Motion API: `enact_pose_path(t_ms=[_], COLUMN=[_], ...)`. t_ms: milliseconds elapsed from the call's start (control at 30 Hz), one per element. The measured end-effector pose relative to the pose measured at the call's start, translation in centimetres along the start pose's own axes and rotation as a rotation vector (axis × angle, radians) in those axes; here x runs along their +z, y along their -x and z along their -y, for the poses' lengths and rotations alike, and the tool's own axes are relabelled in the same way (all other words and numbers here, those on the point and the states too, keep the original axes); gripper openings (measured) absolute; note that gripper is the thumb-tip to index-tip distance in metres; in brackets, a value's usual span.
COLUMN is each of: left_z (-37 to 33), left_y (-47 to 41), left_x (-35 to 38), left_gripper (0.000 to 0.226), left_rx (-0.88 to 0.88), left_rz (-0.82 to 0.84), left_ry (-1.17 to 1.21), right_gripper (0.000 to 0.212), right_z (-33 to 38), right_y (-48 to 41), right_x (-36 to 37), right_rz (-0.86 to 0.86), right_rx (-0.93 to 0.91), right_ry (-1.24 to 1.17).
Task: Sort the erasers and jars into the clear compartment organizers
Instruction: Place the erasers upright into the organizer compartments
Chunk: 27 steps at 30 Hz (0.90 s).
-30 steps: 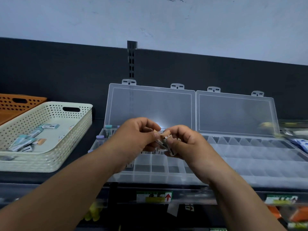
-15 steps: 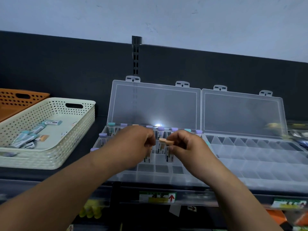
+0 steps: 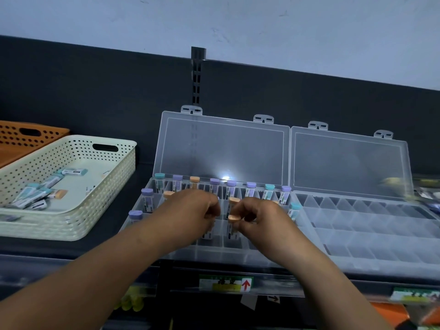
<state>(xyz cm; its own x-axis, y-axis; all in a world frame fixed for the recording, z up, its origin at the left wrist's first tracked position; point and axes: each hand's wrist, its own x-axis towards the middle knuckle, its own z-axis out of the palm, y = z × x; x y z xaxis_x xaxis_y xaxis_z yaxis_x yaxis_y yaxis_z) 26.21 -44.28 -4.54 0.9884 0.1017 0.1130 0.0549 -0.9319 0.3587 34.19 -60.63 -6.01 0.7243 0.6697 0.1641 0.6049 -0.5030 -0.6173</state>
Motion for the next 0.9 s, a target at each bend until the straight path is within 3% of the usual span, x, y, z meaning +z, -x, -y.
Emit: enact_pose_path(t_ms=[600,900], left_z=[0.2,1.3], left_y=[0.2,1.8], left_x=[0.2,-2.4], left_gripper=[0.022,0.03], left_rx=[0.023,-0.009], left_rz=[-0.052,-0.207], left_ry=[0.03,0.047], right_gripper=[0.021,0.026], right_z=[-0.4,3.3], right_y=[0.1,-0.2], right_x=[0.0,-0.9], right_rz=[-0.013,-0.103], right_rx=[0.033,-0.116], right_ry=[0.118,0.135])
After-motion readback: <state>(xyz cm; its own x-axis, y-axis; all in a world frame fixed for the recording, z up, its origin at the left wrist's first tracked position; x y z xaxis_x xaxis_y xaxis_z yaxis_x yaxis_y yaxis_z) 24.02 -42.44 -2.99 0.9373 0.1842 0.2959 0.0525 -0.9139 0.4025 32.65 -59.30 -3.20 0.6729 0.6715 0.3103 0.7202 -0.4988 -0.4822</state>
